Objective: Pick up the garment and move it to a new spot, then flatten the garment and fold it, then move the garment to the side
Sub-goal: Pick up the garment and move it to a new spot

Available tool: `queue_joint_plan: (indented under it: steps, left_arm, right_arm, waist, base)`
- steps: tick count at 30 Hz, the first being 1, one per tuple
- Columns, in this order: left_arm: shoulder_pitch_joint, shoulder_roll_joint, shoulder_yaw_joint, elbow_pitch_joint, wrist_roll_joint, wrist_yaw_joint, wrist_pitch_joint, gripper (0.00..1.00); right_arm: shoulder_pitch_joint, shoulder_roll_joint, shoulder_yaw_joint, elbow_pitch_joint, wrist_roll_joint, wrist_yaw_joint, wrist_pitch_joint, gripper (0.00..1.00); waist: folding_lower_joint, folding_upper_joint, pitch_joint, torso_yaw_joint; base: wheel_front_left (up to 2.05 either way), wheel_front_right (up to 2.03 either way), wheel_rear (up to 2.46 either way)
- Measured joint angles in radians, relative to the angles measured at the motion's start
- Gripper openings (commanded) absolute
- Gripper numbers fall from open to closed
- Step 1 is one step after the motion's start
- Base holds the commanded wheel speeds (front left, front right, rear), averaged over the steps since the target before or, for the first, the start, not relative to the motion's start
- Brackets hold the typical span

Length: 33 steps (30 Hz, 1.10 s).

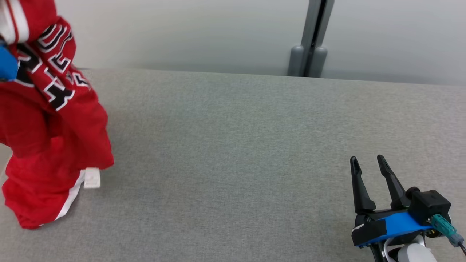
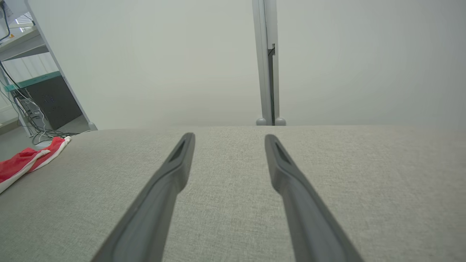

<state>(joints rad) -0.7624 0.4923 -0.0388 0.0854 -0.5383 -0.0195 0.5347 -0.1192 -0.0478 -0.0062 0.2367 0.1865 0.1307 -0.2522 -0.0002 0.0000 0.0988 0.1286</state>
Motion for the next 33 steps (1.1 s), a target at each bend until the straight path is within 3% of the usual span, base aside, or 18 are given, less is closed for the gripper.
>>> queue_joint_plan:
  steps: [8, 18, 26, 33]
  left_arm:
    - [-0.095, -0.049, -0.060, -0.128, -0.008, -0.022, 0.001, 0.00]
    - [-0.064, -0.137, -0.131, -0.177, -0.067, -0.043, -0.015, 0.00]
    - [0.058, -0.223, -0.245, -0.082, -0.079, -0.060, -0.041, 0.00]
    - [0.214, -0.291, -0.333, 0.122, -0.062, -0.070, -0.136, 0.00]
  right_arm:
    - [0.001, 0.000, 0.027, 0.005, 0.003, 0.000, -0.006, 1.00]
    - [-0.004, 0.000, 0.064, 0.001, 0.014, 0.000, -0.009, 1.00]
    - [-0.005, 0.000, 0.063, -0.001, 0.022, 0.000, -0.009, 1.00]
    - [-0.006, 0.000, 0.067, 0.003, 0.028, 0.000, -0.009, 1.00]
  waist:
    - [0.0002, 0.0000, -0.009, -0.110]
    - [0.0003, 0.0000, 0.018, -0.271]
    - [0.0003, 0.0000, 0.041, -0.346]
    - [0.0003, 0.0000, 0.038, -0.373]
  base:
    - [0.00, 0.00, 0.00]
    - [0.00, 0.00, 0.00]
    - [0.00, 0.00, 0.00]
    - [0.00, 0.00, 0.00]
